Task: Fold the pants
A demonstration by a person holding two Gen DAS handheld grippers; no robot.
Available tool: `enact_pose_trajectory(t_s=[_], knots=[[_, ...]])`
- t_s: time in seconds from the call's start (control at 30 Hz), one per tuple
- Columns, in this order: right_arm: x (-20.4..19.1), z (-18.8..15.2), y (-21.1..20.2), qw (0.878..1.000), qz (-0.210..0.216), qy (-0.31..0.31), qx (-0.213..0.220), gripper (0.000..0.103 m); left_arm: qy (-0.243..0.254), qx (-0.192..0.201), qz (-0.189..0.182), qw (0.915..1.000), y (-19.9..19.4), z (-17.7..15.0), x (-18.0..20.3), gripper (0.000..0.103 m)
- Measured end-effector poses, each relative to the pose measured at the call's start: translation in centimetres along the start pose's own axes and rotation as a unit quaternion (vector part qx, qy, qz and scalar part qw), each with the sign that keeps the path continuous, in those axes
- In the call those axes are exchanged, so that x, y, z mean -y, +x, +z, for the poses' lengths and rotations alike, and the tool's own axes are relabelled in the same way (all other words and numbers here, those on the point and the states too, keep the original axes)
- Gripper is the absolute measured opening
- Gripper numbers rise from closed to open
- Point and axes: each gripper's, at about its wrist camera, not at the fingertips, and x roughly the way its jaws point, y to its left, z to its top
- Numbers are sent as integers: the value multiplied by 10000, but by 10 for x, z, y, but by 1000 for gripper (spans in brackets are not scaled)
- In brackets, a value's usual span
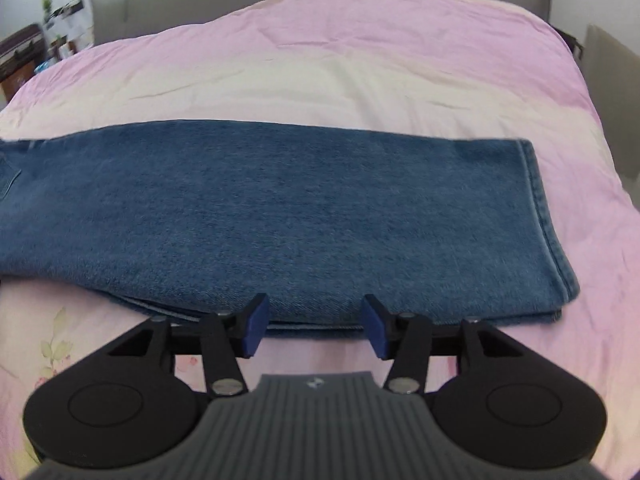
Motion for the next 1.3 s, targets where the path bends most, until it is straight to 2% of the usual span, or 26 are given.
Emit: enact_pose_trajectory(t_s=[0.1,0.17,0.23,0.27,0.33,0.47,0.53,0.57,0.6,0.63,0.67,0.7,0.77,0.8,0.9,0.97,1.0,1.07,1.13,1.3], knots=[[-4,4,8,9998,-45,-185,-9,56,-303,397,-66,9987,-22,18,-10,24],[0,7,15,10000,-51,-74,-20,56,-313,277,-42,9991,-29,31,-11,22],[6,11,21,9999,-85,89,-38,56,-446,-203,-124,9987,-26,38,-16,20],[8,12,22,9998,-107,144,-34,56,-664,-514,-246,9962,-19,38,-24,19],[10,11,22,9996,-92,255,-10,56,-1249,-1157,-535,9839,1,28,-44,18],[11,8,22,9996,-38,283,-83,56,-1837,-1800,-760,9634,45,12,-61,16],[7,8,18,9998,-34,167,-82,56,-1855,-1881,-814,9610,51,10,-65,16],[6,7,15,9999,-10,102,-80,56,-1860,-1919,-827,9601,51,12,-66,13],[4,8,13,10000,18,48,-78,56,-1782,-2031,-841,9591,50,13,-67,3],[3,12,13,10000,43,1,-83,56,-1644,-2194,-883,9576,49,12,-67,0],[0,13,12,9999,72,-39,-85,56,-1533,-2295,-895,9570,46,11,-67,2],[-2,14,11,9999,101,-61,-83,56,-1419,-2270,-834,9599,41,12,-68,3],[-9,19,8,9997,198,-96,-50,56,-1054,-1924,-750,9728,25,18,-71,11],[-14,22,7,9996,259,-131,-27,56,-948,-1736,-741,9774,18,23,-75,12],[-32,36,7,9986,452,-270,39,56,-936,-1240,-638,9858,4,41,-93,14],[-47,45,9,9975,607,-367,66,56,-899,-900,-406,9911,0,56,-101,26],[-55,49,11,9968,679,-415,71,56,-839,-723,-279,9935,4,65,-107,29],[-74,60,19,9951,834,-525,51,56,-624,-493,9,9968,14,75,-114,33],[-92,70,29,9933,967,-639,25,55,-478,-396,309,9976,31,81,-132,33],[-151,86,56,9874,1319,-864,-144,55,-609,-497,735,9942,74,80,-167,33]])
